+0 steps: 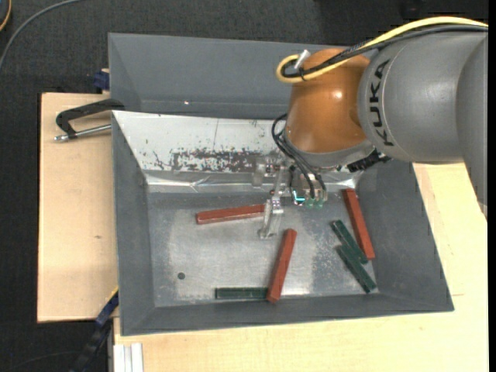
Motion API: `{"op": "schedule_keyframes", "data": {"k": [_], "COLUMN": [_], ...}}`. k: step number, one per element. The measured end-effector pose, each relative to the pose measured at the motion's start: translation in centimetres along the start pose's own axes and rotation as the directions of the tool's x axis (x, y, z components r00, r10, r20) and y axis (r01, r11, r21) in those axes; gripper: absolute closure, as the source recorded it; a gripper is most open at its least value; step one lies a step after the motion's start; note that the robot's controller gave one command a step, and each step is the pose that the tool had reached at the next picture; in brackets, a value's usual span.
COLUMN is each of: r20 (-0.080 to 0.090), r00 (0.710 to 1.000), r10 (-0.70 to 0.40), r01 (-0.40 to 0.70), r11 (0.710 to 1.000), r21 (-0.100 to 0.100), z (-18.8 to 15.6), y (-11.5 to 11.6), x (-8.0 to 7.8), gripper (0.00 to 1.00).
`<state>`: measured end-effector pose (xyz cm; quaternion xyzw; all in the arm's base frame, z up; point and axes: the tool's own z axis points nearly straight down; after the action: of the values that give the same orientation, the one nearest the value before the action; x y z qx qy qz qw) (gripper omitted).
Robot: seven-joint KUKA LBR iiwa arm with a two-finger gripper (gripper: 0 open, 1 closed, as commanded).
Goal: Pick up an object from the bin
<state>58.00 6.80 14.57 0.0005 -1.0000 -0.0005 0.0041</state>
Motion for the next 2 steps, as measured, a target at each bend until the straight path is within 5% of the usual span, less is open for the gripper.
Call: {"op": "schedule_keyframes", "data": {"k": [1,2], "r20": [0.002,0.009], "r00": [1.0,0.999], "r10": [-0.031,-0.031], "r01": [0.031,0.031], "r11": [1.0,1.0], "r21": [0.001,0.0], "z": [7.95,7.45], "y": [-1.19,-1.1], "x": [-1.48,-1.64], "gripper": [0.0,1.0]}}
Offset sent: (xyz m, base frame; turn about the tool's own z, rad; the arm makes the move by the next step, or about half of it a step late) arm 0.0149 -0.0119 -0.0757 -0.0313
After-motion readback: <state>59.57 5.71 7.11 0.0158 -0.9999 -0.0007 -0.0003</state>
